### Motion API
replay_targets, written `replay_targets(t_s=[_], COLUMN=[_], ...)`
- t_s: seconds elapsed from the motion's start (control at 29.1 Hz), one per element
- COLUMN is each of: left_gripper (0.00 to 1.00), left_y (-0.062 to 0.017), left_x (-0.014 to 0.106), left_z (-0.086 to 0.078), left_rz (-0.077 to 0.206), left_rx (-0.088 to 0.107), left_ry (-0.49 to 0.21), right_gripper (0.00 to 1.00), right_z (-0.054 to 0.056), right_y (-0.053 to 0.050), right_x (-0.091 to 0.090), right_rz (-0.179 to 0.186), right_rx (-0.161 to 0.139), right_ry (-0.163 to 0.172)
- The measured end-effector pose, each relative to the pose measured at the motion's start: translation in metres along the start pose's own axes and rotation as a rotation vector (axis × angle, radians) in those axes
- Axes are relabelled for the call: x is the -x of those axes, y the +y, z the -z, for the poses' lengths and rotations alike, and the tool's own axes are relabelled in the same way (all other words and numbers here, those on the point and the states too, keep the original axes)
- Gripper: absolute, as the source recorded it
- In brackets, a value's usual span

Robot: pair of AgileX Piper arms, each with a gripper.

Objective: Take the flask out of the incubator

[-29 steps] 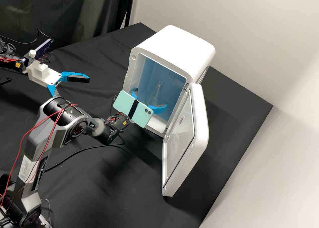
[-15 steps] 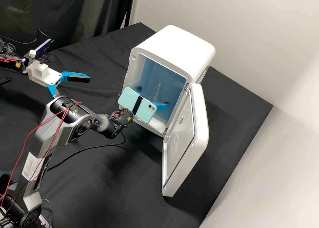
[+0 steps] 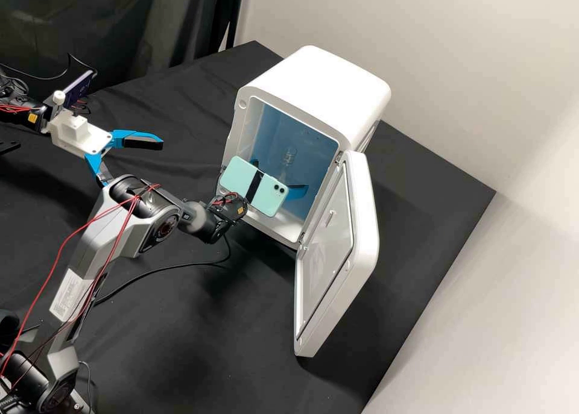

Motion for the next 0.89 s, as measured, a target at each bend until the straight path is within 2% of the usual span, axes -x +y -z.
replay_targets(t_s=[0.1,0.27,0.45,0.62,0.76,0.89], left_gripper=[1.00,1.00,1.00,1.00,1.00,1.00], left_y=[0.0000,0.0000,0.0000,0.0000,0.0000,0.0000], left_x=[0.000,0.000,0.000,0.000,0.000,0.000], left_z=[0.000,0.000,0.000,0.000,0.000,0.000], left_rz=[0.000,0.000,0.000,0.000,0.000,0.000], left_rx=[0.000,0.000,0.000,0.000,0.000,0.000], left_ry=[0.000,0.000,0.000,0.000,0.000,0.000], right_gripper=[1.00,1.00,1.00,1.00,1.00,1.00], right_z=[0.001,0.003,0.005,0.005,0.005,0.006], right_y=[-0.002,0.001,0.002,0.002,0.002,0.004], right_x=[-0.003,-0.014,-0.019,-0.027,-0.033,-0.038], right_rz=[0.012,0.013,0.017,0.028,0.031,0.036], right_rx=[0.000,0.001,0.015,0.015,0.039,0.035], right_ry=[-0.007,-0.006,-0.008,-0.015,-0.017,-0.024])
